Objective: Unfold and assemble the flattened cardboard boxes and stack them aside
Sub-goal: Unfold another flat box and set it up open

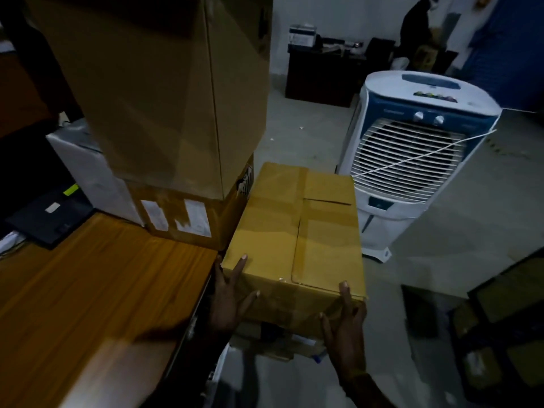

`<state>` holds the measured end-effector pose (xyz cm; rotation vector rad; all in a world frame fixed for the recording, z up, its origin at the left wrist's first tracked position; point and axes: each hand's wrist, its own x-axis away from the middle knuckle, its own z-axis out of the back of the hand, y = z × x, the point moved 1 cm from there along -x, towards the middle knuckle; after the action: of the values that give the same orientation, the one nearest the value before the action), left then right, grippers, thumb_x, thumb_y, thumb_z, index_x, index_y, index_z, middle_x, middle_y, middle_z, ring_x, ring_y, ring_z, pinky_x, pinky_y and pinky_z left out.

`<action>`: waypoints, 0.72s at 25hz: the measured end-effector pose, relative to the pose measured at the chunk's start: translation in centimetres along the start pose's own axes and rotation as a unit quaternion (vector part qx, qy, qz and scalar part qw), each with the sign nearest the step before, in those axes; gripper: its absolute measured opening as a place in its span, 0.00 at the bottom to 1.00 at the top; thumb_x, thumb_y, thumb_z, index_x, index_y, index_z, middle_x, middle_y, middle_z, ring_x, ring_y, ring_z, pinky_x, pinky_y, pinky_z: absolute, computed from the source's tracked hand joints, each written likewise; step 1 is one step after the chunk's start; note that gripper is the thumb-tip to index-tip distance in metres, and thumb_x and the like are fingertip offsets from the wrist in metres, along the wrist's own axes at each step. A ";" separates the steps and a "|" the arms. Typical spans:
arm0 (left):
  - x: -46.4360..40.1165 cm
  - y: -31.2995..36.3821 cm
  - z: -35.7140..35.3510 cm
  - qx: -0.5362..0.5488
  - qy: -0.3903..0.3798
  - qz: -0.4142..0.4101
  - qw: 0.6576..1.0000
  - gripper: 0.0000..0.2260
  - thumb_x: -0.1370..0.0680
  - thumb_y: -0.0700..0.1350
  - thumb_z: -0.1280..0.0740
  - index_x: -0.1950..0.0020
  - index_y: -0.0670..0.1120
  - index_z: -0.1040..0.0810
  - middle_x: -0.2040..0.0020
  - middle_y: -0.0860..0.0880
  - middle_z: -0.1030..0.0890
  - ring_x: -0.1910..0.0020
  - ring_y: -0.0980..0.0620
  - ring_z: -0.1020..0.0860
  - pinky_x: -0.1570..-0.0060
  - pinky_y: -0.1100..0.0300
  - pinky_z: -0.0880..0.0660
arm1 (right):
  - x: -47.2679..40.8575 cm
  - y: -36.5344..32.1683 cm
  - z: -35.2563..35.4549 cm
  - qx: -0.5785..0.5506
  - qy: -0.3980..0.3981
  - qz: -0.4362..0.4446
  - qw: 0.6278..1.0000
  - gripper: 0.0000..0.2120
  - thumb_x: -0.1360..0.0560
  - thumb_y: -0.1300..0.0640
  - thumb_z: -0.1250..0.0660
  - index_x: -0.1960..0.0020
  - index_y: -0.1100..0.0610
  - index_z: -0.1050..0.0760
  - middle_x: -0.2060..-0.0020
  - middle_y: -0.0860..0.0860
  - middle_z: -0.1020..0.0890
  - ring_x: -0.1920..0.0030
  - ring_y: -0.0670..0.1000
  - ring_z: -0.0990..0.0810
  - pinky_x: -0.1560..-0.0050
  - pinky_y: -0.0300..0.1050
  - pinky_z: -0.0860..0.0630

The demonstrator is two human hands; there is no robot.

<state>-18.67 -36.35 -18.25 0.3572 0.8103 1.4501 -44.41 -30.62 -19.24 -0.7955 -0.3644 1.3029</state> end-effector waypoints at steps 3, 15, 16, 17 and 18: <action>0.0 0.4 0.2 0.000 -0.002 0.001 1.000 0.34 0.27 0.59 0.27 0.24 0.59 0.37 0.23 0.38 0.44 0.24 0.41 0.46 0.27 0.48 0.47 | 0.0 -0.3 0.0 -0.028 0.010 -0.014 0.999 0.44 0.23 0.59 0.30 0.24 0.30 0.55 0.23 0.50 0.50 0.23 0.60 0.43 0.32 0.59 0.32; 6.1 11.1 3.3 0.030 0.101 0.038 0.994 0.31 0.26 0.64 0.35 0.25 0.67 0.43 0.26 0.45 0.39 0.29 0.43 0.35 0.40 0.43 0.27 | 1.1 -2.3 9.4 -0.022 0.070 0.004 0.997 0.40 0.26 0.42 0.34 0.24 0.30 0.57 0.27 0.58 0.42 0.32 0.65 0.31 0.37 0.66 0.29; 6.3 12.6 3.7 0.018 0.122 0.041 0.992 0.32 0.26 0.64 0.36 0.25 0.66 0.44 0.26 0.44 0.38 0.30 0.42 0.35 0.39 0.41 0.28 | 0.9 -2.7 10.8 -0.025 0.076 0.017 0.997 0.39 0.27 0.40 0.36 0.24 0.31 0.56 0.27 0.58 0.41 0.32 0.64 0.32 0.36 0.66 0.30; 6.0 13.9 4.2 0.011 0.139 0.046 0.989 0.32 0.25 0.63 0.35 0.25 0.66 0.44 0.26 0.44 0.38 0.30 0.41 0.35 0.38 0.40 0.29 | 0.4 -3.1 11.9 -0.025 0.082 0.029 0.996 0.38 0.27 0.39 0.37 0.23 0.32 0.55 0.27 0.58 0.41 0.31 0.63 0.33 0.36 0.66 0.30; 5.3 15.0 4.6 0.011 0.146 0.052 0.988 0.31 0.25 0.62 0.34 0.25 0.65 0.44 0.26 0.44 0.38 0.30 0.41 0.35 0.37 0.39 0.31 | -0.3 -3.5 12.8 -0.021 0.085 0.039 0.995 0.37 0.26 0.39 0.37 0.23 0.33 0.54 0.27 0.58 0.41 0.31 0.63 0.34 0.35 0.66 0.31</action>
<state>-26.94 -28.22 -6.45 0.2075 1.0576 1.6151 -50.37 -27.10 -7.90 -0.9580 -0.2275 1.2931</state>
